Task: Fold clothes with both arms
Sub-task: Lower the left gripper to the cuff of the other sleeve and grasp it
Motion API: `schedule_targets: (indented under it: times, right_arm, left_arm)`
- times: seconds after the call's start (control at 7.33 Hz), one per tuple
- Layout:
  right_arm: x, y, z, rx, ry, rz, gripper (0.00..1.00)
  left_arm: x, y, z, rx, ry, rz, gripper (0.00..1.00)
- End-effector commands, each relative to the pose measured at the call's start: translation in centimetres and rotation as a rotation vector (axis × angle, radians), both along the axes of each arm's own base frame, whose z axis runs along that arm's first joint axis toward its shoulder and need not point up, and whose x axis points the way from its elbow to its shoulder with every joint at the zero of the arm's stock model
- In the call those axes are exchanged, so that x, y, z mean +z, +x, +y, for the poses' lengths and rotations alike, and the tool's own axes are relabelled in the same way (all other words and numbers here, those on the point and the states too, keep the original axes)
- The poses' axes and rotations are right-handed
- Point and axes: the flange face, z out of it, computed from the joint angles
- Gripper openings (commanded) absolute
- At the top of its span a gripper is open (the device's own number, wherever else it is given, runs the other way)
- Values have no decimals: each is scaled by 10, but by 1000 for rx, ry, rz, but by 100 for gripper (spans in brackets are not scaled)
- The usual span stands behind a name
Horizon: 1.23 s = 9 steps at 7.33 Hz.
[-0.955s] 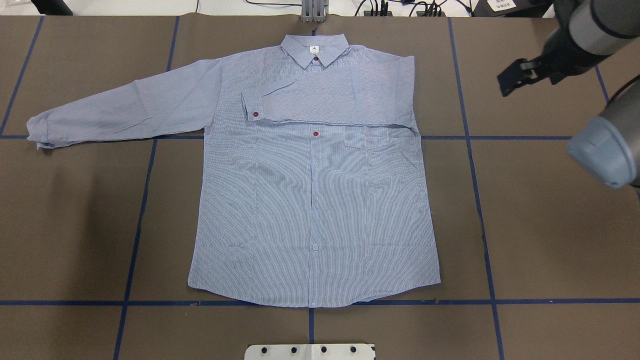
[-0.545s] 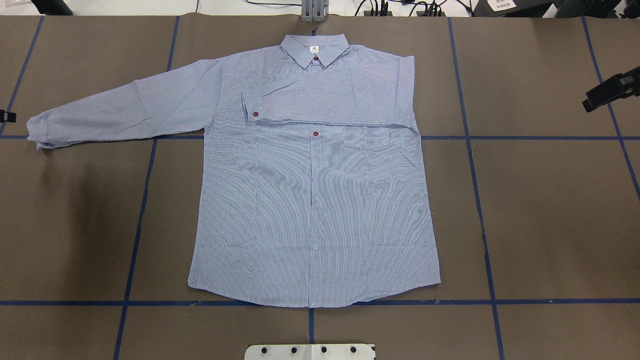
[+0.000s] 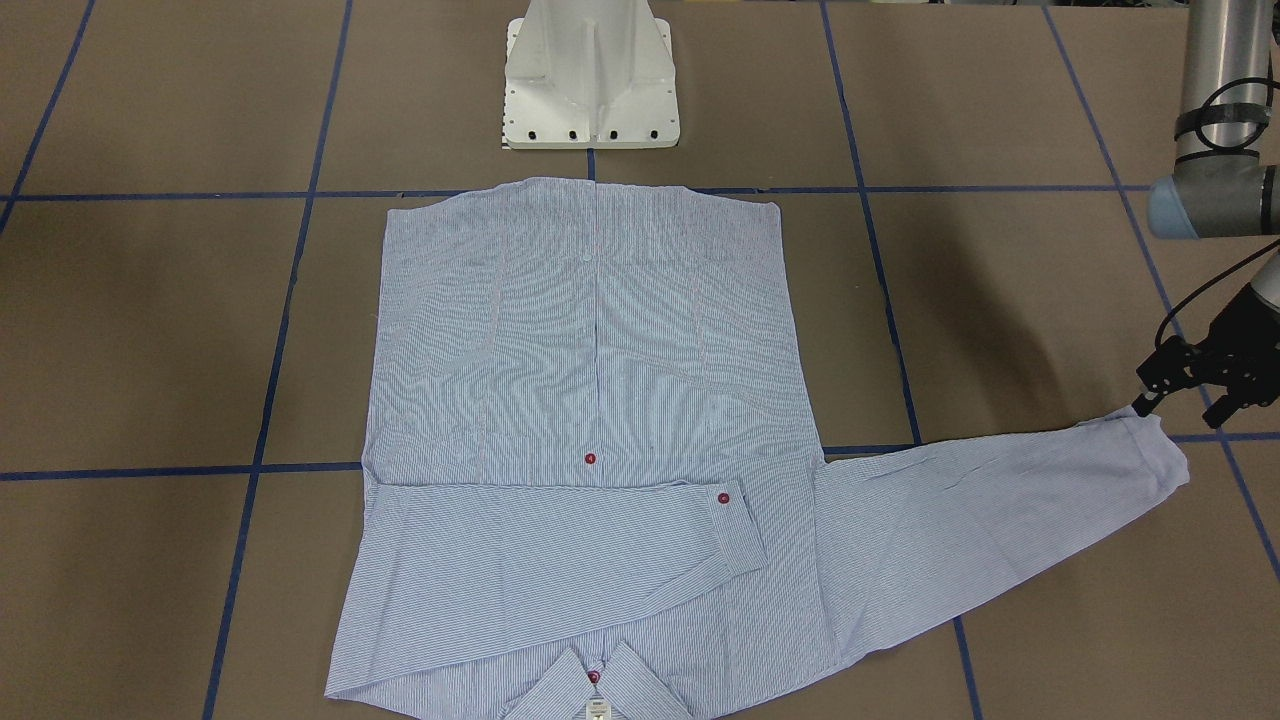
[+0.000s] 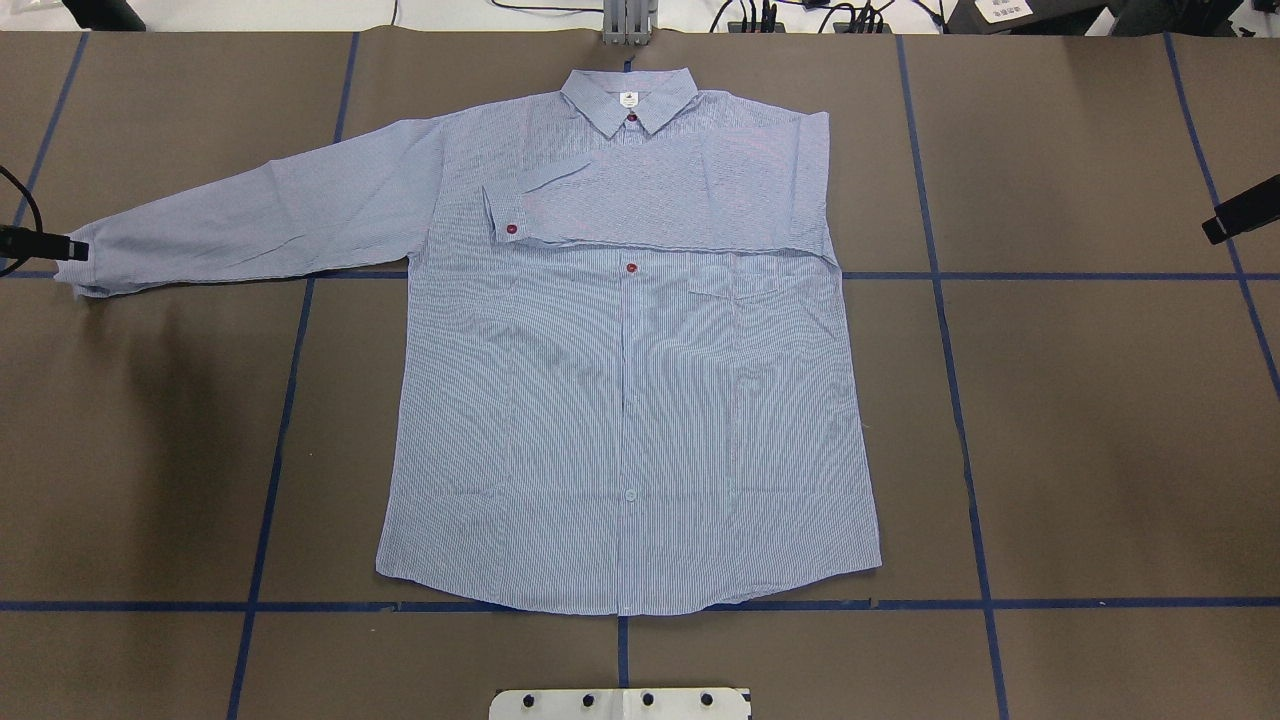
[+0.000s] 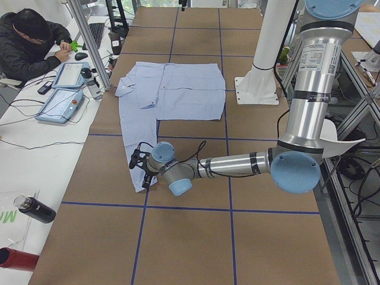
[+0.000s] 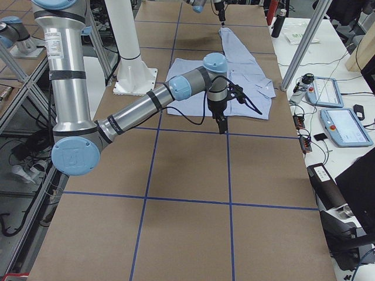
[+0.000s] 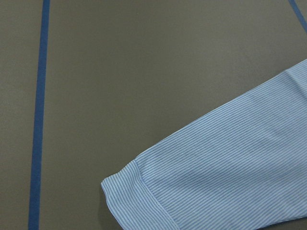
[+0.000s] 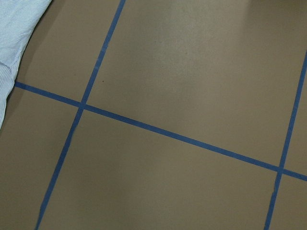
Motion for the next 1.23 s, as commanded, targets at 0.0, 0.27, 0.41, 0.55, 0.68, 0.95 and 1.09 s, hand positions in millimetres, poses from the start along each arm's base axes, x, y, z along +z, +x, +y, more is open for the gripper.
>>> schedule_targets:
  times: [0.0,0.27,0.41,0.55,0.68,0.95,1.09]
  right_arm:
    - [2,0,-1,2,-4,2,100]
    - [2,0,-1,2,-4,2,100]
    - [2,0,-1,2,-4,2,100]
    - [1,0,-2,3,-2,1,100]
    - [2,0,-2,3,-4,1,100]
    - [2,-1,-2,1,-4,1,100]
    - [2,-1,-2,1,-5,2,100]
  left_arm:
    - [13,15,2,23,22,13,100]
    - [14,17,3,29,22,11,100]
    - [15,24,6,41,23,11,100]
    - [15,27,5,30,30,-2,99]
    - [18,33,7,39,25,-6,99]
    - [22,33,9,41,18,-9,99]
    - [23,33,9,41,17,-10,93]
